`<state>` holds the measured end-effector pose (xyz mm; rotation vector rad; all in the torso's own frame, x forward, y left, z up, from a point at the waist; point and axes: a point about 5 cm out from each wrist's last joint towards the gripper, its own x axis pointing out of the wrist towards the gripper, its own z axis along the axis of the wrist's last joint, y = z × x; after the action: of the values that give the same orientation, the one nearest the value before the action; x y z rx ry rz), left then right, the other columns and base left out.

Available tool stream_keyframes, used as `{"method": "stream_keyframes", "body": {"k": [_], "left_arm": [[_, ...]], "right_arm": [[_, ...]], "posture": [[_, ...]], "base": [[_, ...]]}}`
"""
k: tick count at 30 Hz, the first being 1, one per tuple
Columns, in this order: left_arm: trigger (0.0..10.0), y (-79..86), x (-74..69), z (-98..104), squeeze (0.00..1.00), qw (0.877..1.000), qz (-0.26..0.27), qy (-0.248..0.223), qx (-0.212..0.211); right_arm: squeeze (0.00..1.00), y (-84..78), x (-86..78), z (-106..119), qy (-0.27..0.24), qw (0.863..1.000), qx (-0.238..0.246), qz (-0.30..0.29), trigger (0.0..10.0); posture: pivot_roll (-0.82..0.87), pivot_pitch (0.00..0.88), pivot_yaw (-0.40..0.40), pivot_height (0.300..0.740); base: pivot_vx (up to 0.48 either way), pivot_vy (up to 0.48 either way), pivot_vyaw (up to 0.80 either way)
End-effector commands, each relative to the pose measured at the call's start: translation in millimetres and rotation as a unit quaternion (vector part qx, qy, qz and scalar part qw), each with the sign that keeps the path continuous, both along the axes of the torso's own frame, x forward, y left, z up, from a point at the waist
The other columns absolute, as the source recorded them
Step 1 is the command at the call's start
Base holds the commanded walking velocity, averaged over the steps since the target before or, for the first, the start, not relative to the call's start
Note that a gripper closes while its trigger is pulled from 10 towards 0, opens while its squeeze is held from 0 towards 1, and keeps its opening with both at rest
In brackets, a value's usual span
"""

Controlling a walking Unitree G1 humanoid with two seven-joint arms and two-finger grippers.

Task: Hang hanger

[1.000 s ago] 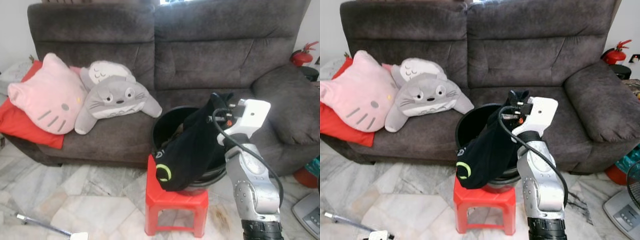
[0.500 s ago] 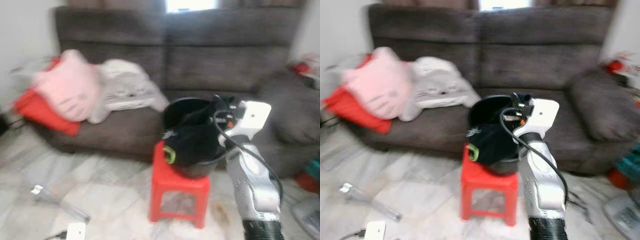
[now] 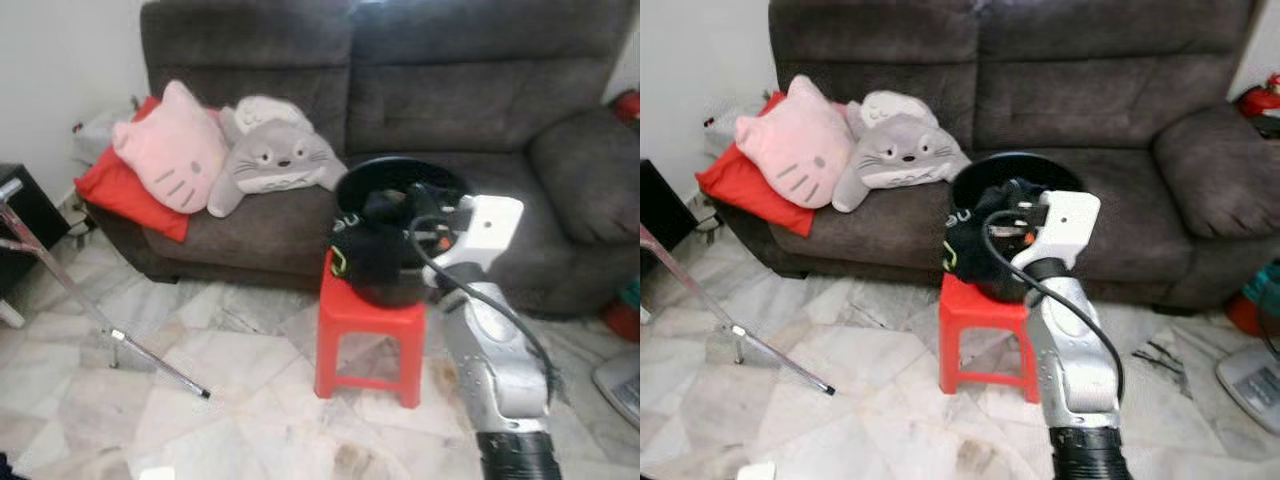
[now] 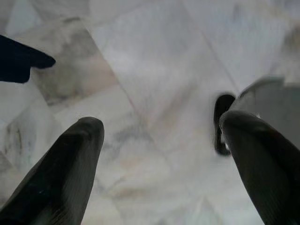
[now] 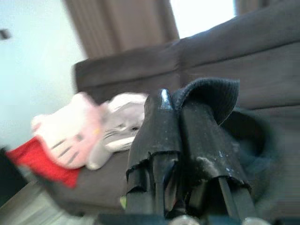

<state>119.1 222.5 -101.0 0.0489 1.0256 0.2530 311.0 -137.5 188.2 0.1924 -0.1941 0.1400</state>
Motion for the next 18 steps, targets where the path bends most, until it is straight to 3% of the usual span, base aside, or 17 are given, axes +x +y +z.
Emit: {"method": "stream_keyframes", "body": {"k": [1, 18], "left_arm": [[10.0, 6.2, 3.4, 2.4, 0.00, 1.000, 0.002, -0.004, 0.009], [10.0, 2.8, 3.8, 1.8, 0.00, 1.000, 0.002, -0.005, 0.008]], "right_arm": [[0.00, 12.2, 0.0, 8.0, -0.019, 1.000, 0.007, 0.020, 10.0], [0.00, 20.7, 2.5, 9.0, -0.022, 0.999, -0.001, 0.046, 10.0]], "posture": [[-0.22, 0.000, 0.068, 0.740], [-0.22, 0.000, 0.064, 0.740]], "base": [[-0.311, 0.000, 0.00], [-0.310, 0.000, 0.00]]}}
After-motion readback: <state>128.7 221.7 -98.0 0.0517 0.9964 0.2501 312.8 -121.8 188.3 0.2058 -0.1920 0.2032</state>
